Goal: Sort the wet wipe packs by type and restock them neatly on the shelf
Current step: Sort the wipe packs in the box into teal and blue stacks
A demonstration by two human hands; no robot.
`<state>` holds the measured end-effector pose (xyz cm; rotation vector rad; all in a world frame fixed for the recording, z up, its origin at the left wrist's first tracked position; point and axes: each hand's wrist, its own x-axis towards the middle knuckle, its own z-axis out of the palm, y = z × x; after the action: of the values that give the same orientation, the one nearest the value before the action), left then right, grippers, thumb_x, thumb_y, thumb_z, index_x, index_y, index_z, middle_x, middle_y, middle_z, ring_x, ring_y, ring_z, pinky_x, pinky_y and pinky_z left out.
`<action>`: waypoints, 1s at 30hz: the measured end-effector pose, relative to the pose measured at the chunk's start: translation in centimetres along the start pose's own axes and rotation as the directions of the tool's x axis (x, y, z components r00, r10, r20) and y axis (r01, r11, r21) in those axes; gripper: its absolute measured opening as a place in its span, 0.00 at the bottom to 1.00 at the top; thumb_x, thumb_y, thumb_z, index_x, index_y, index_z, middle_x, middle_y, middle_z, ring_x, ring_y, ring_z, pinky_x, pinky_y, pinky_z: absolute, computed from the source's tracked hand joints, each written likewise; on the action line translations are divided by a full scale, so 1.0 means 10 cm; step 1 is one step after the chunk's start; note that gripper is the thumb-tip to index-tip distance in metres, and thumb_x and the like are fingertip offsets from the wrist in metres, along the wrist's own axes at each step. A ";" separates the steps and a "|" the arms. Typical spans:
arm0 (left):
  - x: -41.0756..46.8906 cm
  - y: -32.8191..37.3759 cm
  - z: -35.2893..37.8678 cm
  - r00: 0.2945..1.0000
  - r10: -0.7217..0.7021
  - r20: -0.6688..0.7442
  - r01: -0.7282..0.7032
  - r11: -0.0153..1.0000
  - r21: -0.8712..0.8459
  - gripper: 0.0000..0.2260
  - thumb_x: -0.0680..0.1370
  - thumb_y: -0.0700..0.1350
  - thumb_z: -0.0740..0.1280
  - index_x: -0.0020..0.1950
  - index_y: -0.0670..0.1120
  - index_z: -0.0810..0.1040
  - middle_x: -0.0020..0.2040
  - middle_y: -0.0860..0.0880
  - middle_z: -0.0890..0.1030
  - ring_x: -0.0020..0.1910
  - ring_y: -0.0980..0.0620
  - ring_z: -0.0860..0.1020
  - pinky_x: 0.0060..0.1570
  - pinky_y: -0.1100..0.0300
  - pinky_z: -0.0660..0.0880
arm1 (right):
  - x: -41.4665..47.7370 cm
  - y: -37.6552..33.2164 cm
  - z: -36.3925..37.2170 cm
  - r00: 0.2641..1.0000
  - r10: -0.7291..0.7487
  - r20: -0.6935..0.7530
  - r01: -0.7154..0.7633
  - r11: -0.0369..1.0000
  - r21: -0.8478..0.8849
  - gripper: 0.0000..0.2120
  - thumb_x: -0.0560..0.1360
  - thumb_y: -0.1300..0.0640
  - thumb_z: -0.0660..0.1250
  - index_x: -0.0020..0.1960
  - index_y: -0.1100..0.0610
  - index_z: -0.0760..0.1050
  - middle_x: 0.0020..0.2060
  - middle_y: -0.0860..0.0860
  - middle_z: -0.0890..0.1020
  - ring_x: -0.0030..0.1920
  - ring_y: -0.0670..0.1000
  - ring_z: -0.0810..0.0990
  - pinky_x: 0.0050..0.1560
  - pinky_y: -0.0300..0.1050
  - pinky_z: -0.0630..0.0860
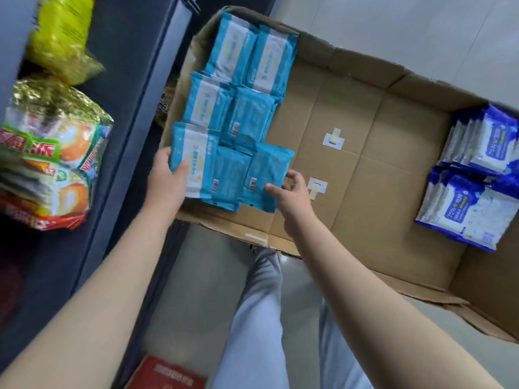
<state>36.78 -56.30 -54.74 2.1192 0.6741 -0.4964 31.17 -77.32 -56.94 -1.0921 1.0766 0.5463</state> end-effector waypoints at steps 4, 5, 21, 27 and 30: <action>0.27 -0.16 -0.15 0.993 -0.042 0.112 0.035 0.997 0.070 0.13 0.81 0.45 0.63 0.66 0.50 0.71 0.61 0.50 0.78 0.57 0.52 0.79 0.56 0.53 0.78 | 0.07 0.06 0.41 0.999 -0.007 0.050 0.012 0.996 -0.084 0.15 0.77 0.67 0.66 0.58 0.53 0.67 0.54 0.54 0.80 0.53 0.53 0.82 0.45 0.45 0.81; 0.30 -0.18 -0.15 0.994 -0.033 0.109 0.022 0.995 0.099 0.13 0.81 0.44 0.63 0.66 0.50 0.71 0.61 0.50 0.78 0.57 0.51 0.78 0.55 0.54 0.77 | 0.09 0.07 0.48 0.999 -0.024 0.047 0.030 0.992 -0.126 0.15 0.77 0.66 0.67 0.58 0.53 0.67 0.53 0.53 0.80 0.52 0.52 0.81 0.44 0.44 0.80; 0.27 -0.29 -0.01 0.980 0.122 -0.160 -0.063 0.941 0.331 0.13 0.81 0.48 0.64 0.65 0.47 0.73 0.63 0.47 0.73 0.60 0.48 0.76 0.45 0.62 0.73 | 0.24 0.14 0.65 0.961 -0.275 -0.007 0.211 0.752 -0.624 0.25 0.74 0.52 0.73 0.67 0.53 0.67 0.56 0.52 0.77 0.52 0.51 0.78 0.48 0.46 0.75; -0.11 -0.02 0.26 0.971 0.181 -0.158 -0.133 0.952 0.276 0.16 0.81 0.47 0.64 0.69 0.47 0.72 0.69 0.47 0.71 0.67 0.49 0.70 0.64 0.53 0.72 | 0.10 0.06 0.02 0.953 -0.287 -0.096 0.200 0.836 -0.512 0.22 0.78 0.50 0.68 0.69 0.53 0.69 0.56 0.50 0.78 0.55 0.50 0.77 0.52 0.45 0.75; -0.26 0.09 0.45 0.973 0.213 -0.083 -0.183 0.944 0.275 0.18 0.81 0.49 0.64 0.70 0.47 0.71 0.70 0.48 0.70 0.69 0.49 0.68 0.68 0.52 0.68 | 0.03 0.00 -0.40 0.945 -0.294 -0.141 0.195 0.856 -0.478 0.20 0.79 0.50 0.68 0.69 0.52 0.69 0.59 0.52 0.78 0.55 0.50 0.77 0.54 0.46 0.75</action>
<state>34.88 -61.14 -55.31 2.4528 0.4673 -0.3748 29.65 -80.95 -57.48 -1.7135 0.9882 0.4985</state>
